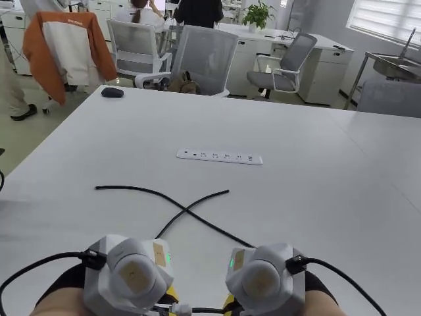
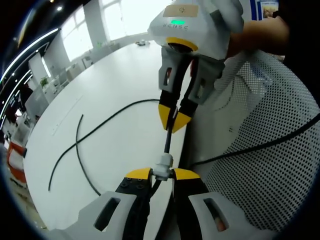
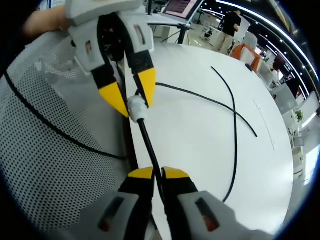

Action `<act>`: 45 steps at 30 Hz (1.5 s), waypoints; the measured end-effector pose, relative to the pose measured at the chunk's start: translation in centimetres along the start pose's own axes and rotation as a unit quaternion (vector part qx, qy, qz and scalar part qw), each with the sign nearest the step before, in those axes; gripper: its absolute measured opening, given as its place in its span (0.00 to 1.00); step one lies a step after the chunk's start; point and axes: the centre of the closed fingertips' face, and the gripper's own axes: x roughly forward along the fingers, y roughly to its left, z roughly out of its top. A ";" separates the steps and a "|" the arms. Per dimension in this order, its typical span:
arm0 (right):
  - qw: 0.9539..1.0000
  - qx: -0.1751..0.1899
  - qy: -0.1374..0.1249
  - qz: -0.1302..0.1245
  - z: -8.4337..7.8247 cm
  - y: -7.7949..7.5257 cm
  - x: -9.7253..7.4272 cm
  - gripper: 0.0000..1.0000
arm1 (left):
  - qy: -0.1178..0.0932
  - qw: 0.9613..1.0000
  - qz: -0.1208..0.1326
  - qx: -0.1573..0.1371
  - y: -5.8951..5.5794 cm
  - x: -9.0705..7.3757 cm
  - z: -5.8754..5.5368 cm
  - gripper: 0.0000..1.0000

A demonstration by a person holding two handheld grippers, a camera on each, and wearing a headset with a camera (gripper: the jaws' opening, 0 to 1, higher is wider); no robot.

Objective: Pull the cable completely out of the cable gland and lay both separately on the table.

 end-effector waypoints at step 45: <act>0.996 -0.063 -0.064 0.027 3.2 1.9 -0.1 0.02 | -0.007 1.000 0.002 0.020 -0.2 0.0 0.5 0.17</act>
